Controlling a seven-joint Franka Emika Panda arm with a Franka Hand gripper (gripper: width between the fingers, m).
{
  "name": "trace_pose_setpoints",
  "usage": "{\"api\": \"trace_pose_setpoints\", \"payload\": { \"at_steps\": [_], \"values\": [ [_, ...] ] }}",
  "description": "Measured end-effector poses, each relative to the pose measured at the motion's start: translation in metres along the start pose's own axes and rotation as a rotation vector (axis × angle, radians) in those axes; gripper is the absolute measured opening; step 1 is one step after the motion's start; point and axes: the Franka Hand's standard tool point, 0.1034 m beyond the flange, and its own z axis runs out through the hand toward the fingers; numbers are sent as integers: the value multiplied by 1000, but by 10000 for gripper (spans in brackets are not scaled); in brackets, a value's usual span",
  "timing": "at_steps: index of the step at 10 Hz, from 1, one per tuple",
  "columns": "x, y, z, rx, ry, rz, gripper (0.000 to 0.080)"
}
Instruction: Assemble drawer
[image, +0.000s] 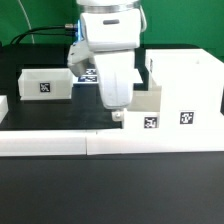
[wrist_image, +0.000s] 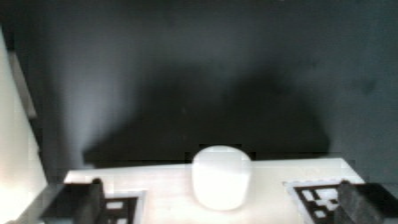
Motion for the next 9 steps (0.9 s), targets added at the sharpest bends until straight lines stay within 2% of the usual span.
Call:
{"api": "trace_pose_setpoints", "payload": {
  "at_steps": [2, 3, 4, 6, 8, 9],
  "values": [
    [20, 3, 5, 1, 8, -23, 649],
    [22, 4, 5, 0, 10, -24, 649],
    [18, 3, 2, 3, 6, -34, 649],
    [-11, 1, -8, 6, -7, -19, 649],
    [-22, -15, -6, 25, -9, -2, 649],
    [-22, -22, -3, 31, -9, 1, 649]
  ]
}}
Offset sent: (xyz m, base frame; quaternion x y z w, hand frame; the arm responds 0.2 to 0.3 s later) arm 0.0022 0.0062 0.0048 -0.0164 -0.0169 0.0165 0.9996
